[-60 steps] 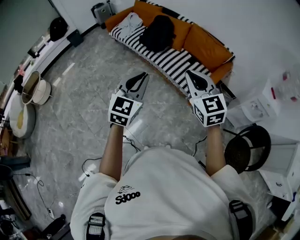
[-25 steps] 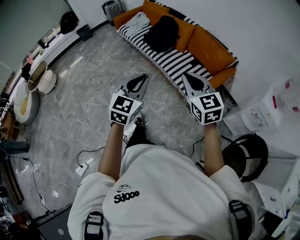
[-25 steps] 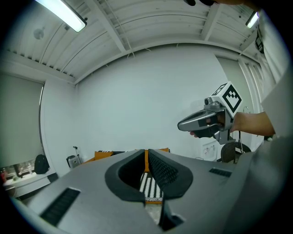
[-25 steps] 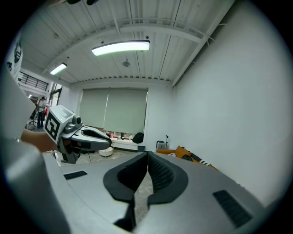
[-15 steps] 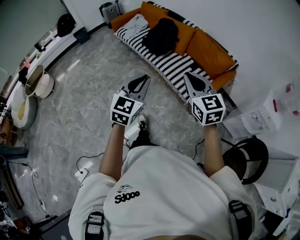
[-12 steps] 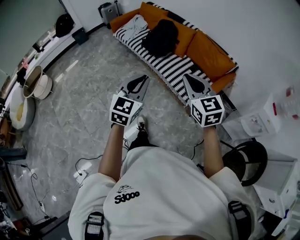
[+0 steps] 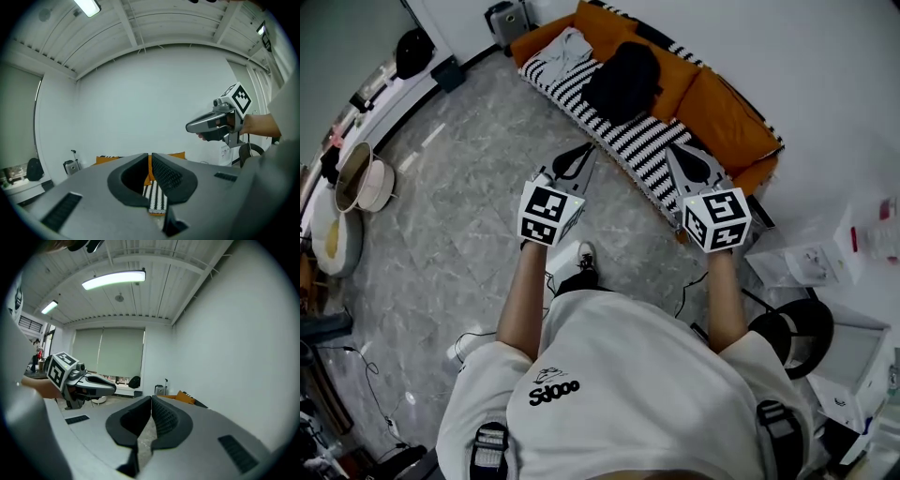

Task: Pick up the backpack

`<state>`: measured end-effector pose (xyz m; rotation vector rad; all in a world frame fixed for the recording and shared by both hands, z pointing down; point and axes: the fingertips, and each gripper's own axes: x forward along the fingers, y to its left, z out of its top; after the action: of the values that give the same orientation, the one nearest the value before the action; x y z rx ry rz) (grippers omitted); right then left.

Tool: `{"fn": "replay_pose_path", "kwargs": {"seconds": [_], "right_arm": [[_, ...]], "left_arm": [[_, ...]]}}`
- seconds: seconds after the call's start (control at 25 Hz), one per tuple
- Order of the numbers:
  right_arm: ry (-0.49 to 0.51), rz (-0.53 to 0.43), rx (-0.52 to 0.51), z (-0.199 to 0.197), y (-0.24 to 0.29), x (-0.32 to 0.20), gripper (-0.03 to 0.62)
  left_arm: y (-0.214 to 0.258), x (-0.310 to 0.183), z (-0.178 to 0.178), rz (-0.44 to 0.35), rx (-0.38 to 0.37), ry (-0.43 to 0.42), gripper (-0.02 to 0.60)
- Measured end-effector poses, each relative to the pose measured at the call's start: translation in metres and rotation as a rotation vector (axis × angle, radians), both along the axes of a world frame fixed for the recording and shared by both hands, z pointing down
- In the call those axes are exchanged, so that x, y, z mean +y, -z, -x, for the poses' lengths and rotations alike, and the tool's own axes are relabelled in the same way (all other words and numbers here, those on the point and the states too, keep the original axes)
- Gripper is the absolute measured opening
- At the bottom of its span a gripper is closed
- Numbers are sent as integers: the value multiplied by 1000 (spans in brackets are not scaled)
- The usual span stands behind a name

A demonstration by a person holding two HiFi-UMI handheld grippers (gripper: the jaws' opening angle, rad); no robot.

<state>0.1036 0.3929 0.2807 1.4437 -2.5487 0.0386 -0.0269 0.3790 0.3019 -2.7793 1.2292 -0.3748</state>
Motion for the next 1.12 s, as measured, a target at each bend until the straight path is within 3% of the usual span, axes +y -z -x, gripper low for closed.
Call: {"fn": "replay_pose_path", "kwargs": {"seconds": [0.52,0.8,1.12], "right_arm": [[-16,43,-66,52,-8,-147,34],[-31,52,-39,70,-12,-199,34],[-18,82,-87,91,-20,-260,34]], "left_arm": [[-13,-158,46,44,-4,-56,38],[-17,-212,57,54,4,-97,38],[-26,-270,72,66,12,-121,38]]}}
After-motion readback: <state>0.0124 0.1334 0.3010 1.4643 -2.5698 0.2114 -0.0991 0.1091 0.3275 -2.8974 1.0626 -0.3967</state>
